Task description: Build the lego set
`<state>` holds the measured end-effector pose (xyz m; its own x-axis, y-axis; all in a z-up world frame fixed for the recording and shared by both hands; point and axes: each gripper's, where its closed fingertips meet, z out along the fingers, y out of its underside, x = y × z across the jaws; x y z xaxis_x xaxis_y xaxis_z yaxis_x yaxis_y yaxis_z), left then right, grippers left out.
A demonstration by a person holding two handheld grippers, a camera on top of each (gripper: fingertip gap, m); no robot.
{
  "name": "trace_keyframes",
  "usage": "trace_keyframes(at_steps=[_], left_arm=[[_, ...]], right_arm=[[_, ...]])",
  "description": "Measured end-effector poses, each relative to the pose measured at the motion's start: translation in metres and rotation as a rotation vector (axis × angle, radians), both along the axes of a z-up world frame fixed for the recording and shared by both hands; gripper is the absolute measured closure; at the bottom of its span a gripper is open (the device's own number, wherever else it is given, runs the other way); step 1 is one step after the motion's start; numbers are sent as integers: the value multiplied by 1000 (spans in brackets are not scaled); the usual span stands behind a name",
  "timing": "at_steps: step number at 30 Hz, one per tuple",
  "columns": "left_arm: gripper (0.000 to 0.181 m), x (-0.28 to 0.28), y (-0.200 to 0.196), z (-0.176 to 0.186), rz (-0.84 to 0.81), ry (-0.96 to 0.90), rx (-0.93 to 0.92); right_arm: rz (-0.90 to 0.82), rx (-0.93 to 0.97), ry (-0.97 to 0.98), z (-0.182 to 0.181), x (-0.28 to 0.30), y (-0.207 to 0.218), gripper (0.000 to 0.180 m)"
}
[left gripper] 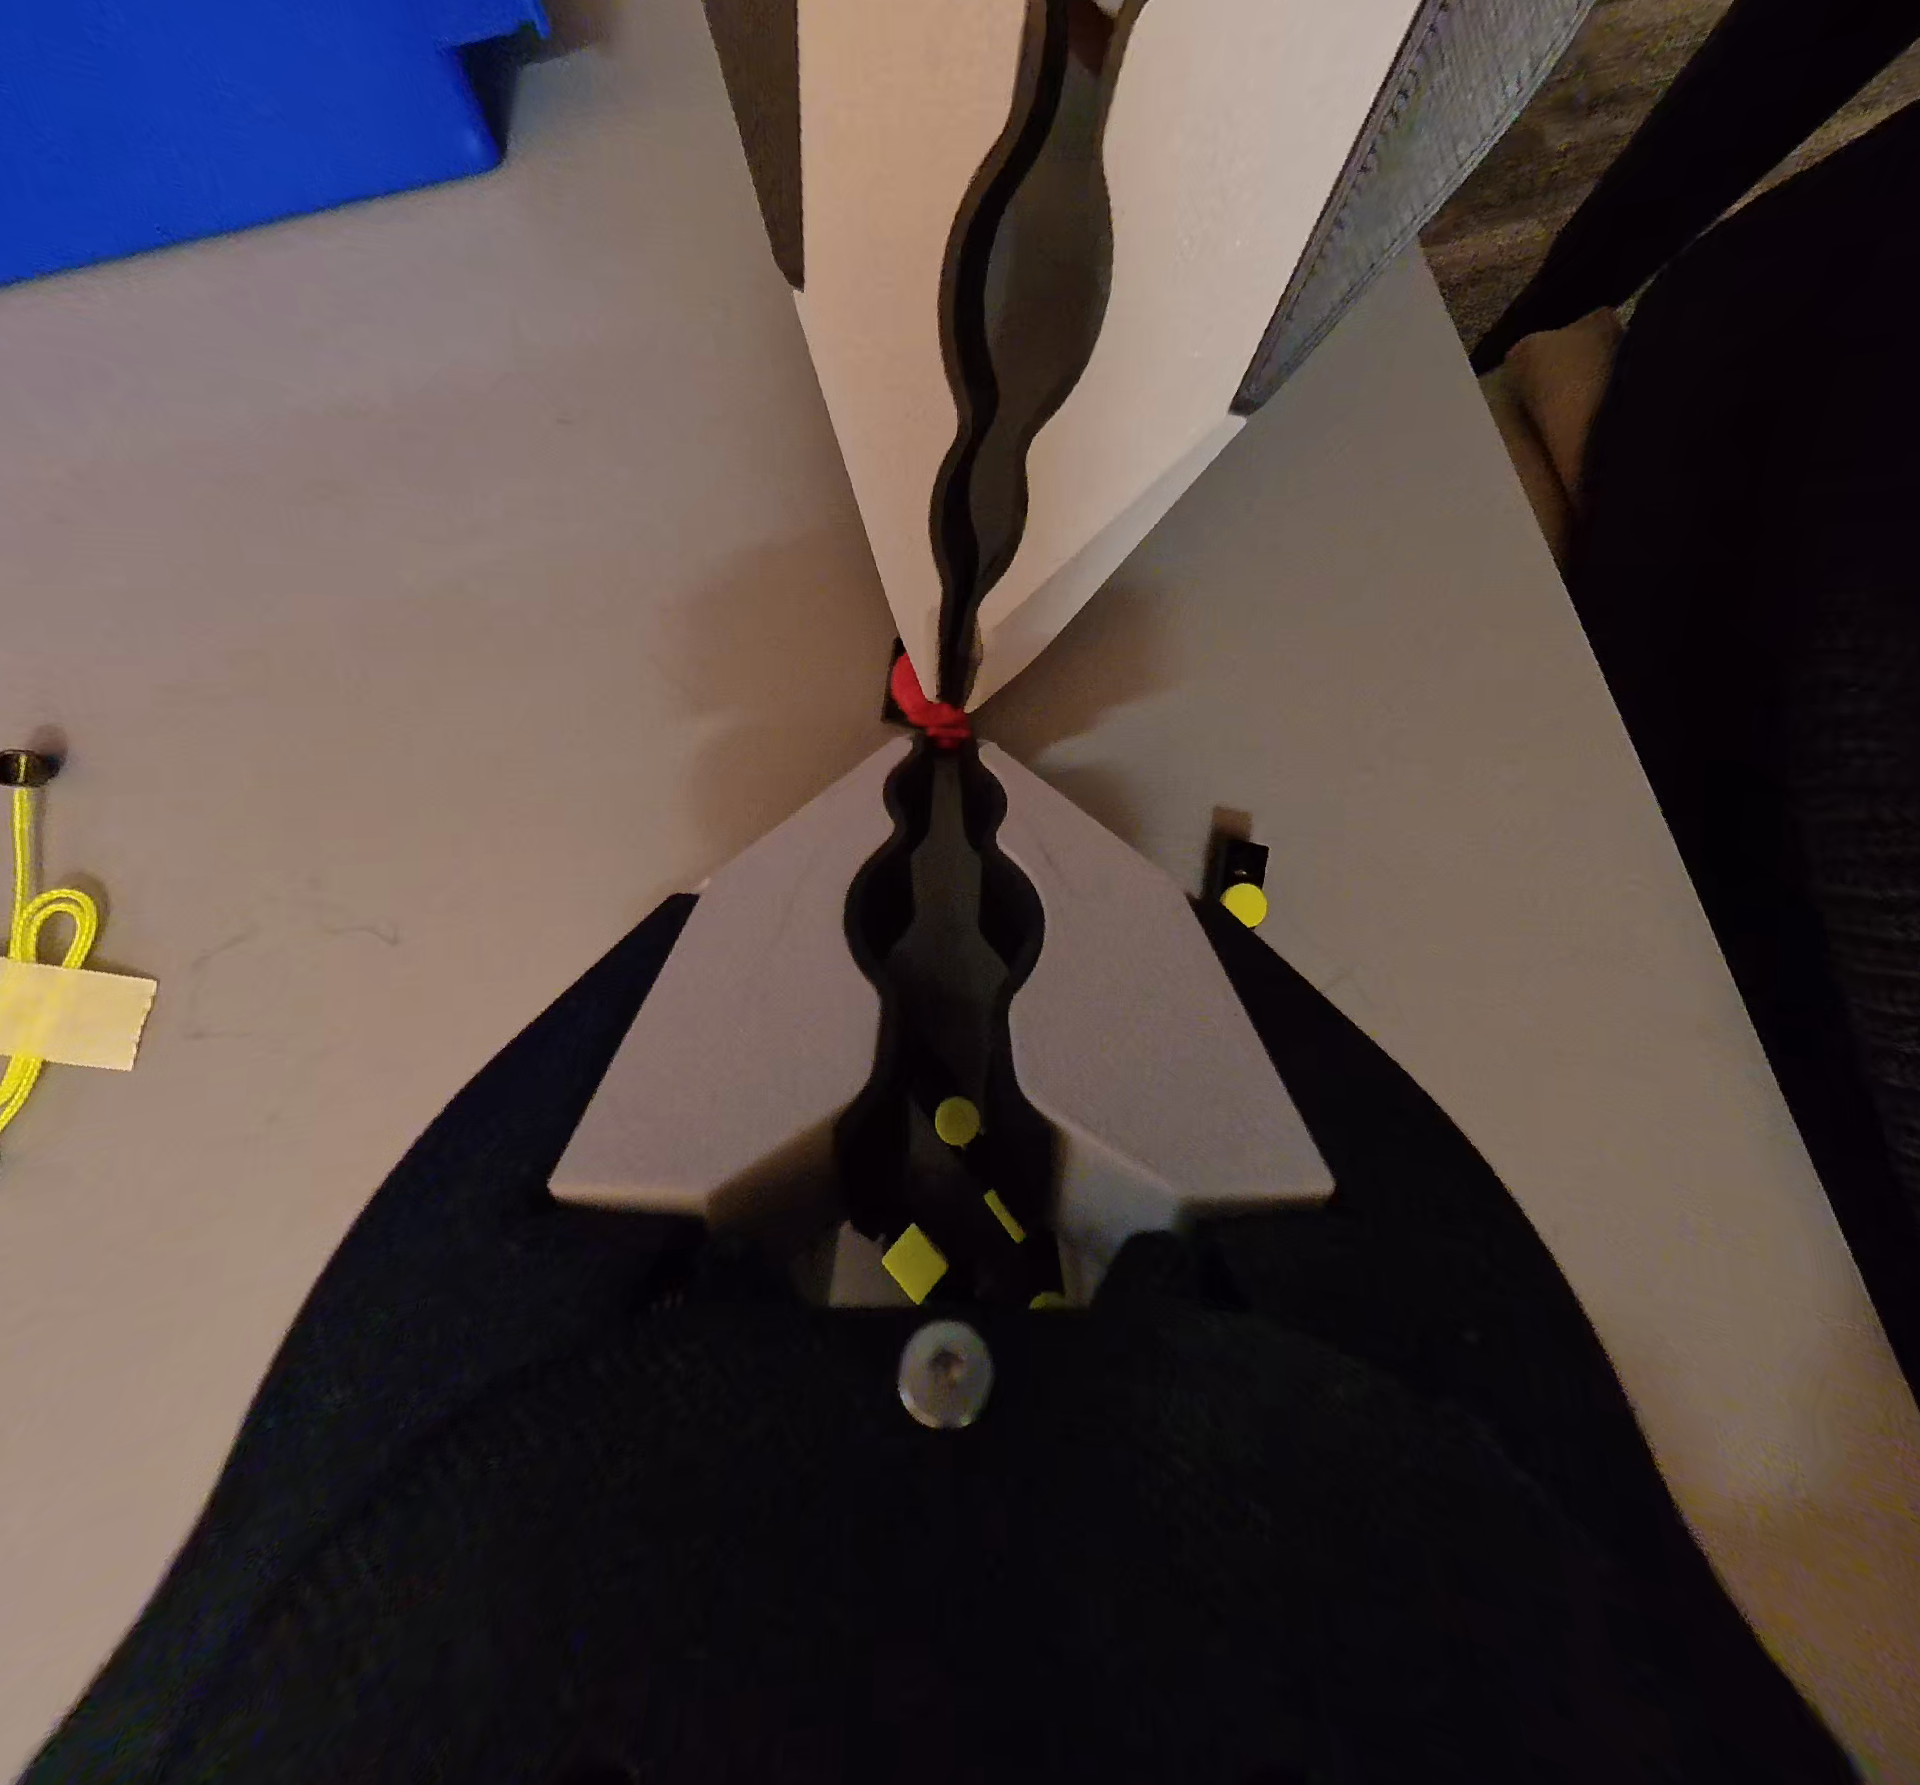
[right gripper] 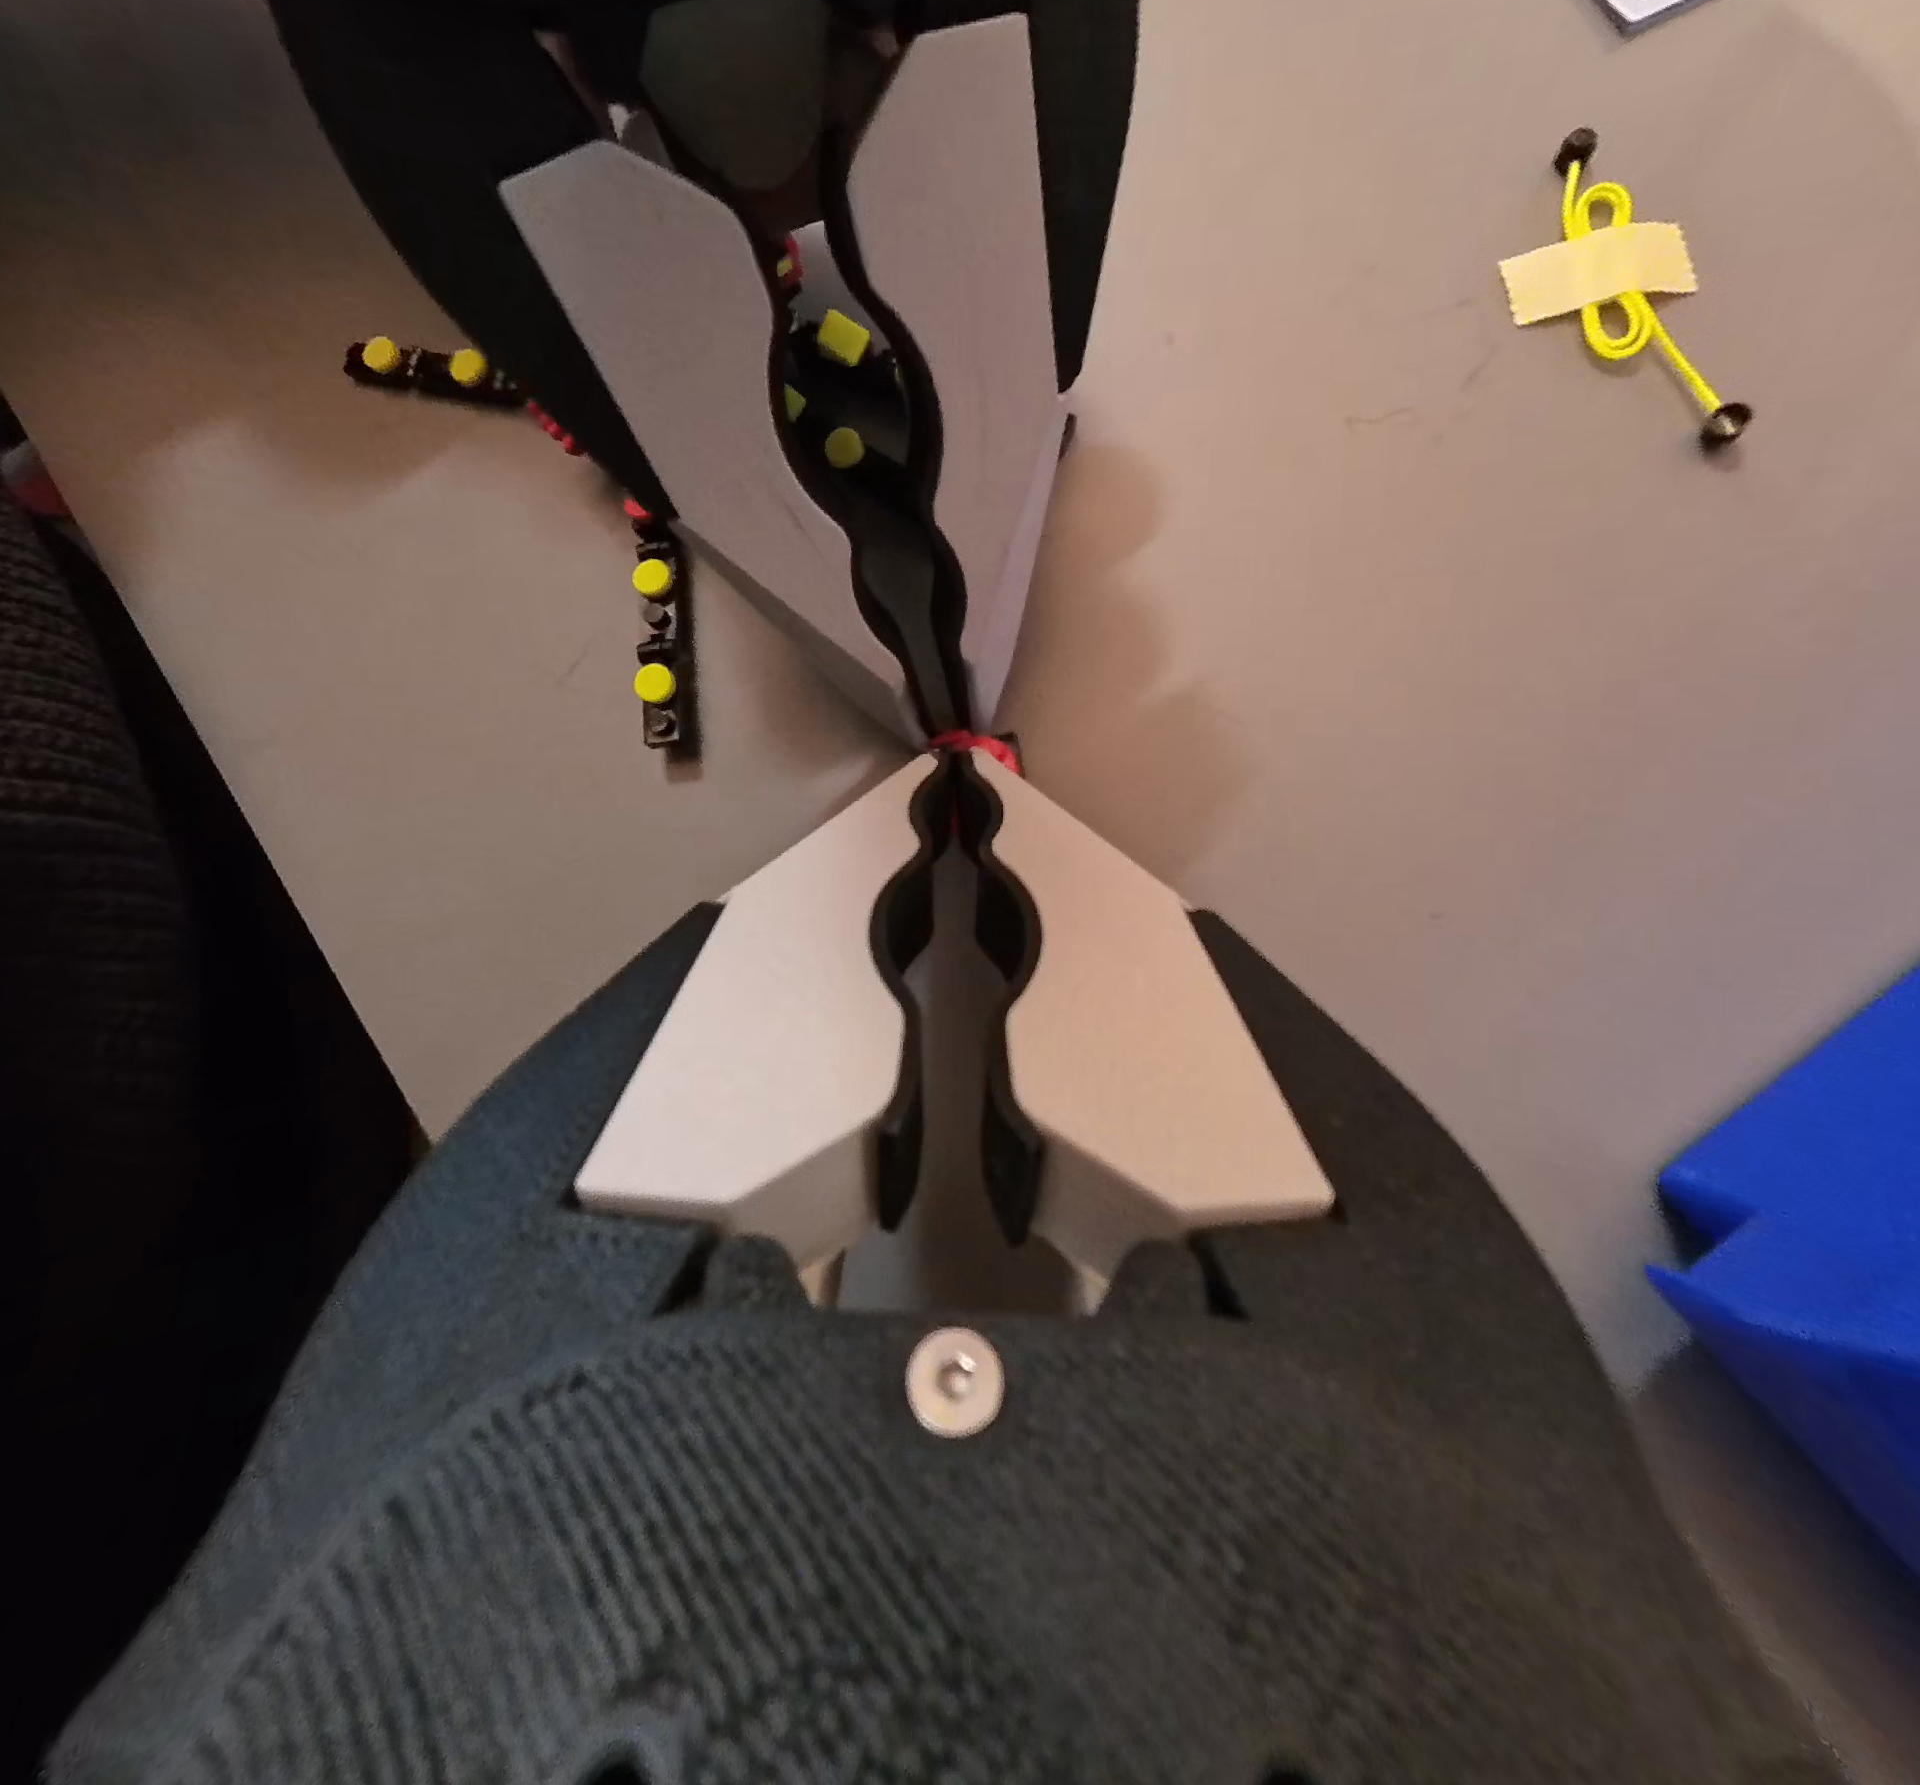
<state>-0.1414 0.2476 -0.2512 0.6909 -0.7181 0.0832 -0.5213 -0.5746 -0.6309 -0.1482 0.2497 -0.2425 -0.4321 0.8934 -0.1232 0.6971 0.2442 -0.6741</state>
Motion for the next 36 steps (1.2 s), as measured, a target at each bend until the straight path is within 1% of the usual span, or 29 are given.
trace_keyframes(at_steps=[8, 15, 19, 21, 24, 26, 28, 32, 34, 36], left_arm=[[178, 0, 0, 0, -3, 10, 4], [179, 0, 1, 0, -3, 11, 1], [179, -1, 1, 0, 1, 19, -11], [171, -3, 2, 0, 21, 30, -8], [160, -6, 2, 0, 43, 41, -20], [156, -9, -1, 1, 55, 38, -36], [155, -12, -5, 4, 74, 42, -35], [155, -23, -15, 23, 167, 19, 4], [155, -29, -24, 36, 234, -14, 34], [157, -34, -36, 49, 309, -55, 71]], right_arm=[[-66, -121, -71, -1, 0, 1, 180], [-81, -32, -119, -3, 1, 1, 180], [-75, -28, -88, -2, 0, 0, 180], [-57, -55, -55, 4, 1, 0, 180], [-33, -71, 53, 25, -2, 1, 180], [-41, -18, 86, 27, -1, 10, 180], [-53, 55, 65, 17, 3, 21, 180], [-27, 127, -7, -3, 12, 19, 161], [-5, 117, -14, -4, 12, 9, 152], [2, 94, -17, -3, 11, 1, 147]])
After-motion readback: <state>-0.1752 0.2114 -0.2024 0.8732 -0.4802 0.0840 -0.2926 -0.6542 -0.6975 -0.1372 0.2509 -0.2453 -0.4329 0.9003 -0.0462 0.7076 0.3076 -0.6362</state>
